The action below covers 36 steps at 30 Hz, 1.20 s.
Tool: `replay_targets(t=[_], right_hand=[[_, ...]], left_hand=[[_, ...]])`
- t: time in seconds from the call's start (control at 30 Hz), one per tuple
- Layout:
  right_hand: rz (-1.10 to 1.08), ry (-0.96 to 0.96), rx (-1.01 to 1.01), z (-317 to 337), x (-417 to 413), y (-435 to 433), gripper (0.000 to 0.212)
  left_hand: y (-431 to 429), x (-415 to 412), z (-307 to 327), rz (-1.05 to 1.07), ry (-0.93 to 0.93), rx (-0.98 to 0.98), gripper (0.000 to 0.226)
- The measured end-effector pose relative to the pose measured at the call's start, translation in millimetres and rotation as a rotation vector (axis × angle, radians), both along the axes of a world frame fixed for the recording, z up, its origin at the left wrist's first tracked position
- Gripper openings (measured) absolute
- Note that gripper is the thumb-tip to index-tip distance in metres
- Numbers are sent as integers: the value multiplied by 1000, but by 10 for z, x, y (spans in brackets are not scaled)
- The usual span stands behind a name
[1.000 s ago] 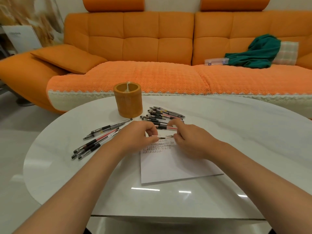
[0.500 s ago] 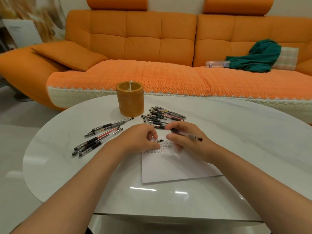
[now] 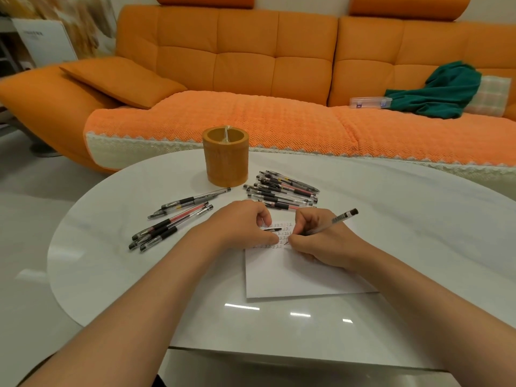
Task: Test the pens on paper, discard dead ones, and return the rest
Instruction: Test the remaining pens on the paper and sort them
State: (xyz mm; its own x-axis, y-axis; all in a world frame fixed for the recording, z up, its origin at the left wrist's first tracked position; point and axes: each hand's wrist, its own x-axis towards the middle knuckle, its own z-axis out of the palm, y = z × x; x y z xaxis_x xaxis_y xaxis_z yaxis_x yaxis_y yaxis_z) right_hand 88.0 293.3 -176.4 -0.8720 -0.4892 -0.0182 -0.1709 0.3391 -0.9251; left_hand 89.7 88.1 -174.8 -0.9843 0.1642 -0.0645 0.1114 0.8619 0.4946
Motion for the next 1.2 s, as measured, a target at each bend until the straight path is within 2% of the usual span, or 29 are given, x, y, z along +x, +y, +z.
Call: replay_targets(t=[0.37,0.73,0.97,1.2], right_hand=[[9,152,64,-70,-23,3,19],[3,179,80,-77,-3,-18,30],[-9,184,55,-90,7,-5,20],[20,199,95,-93,-22,-1,23]], left_hand=[[20,-12,7,6,-19,-42,36],[32,-3,18,17,-36,-19,36],[29,-8,14,13,-33,-25,37],[32,-8,13,16,-30,-25,38]])
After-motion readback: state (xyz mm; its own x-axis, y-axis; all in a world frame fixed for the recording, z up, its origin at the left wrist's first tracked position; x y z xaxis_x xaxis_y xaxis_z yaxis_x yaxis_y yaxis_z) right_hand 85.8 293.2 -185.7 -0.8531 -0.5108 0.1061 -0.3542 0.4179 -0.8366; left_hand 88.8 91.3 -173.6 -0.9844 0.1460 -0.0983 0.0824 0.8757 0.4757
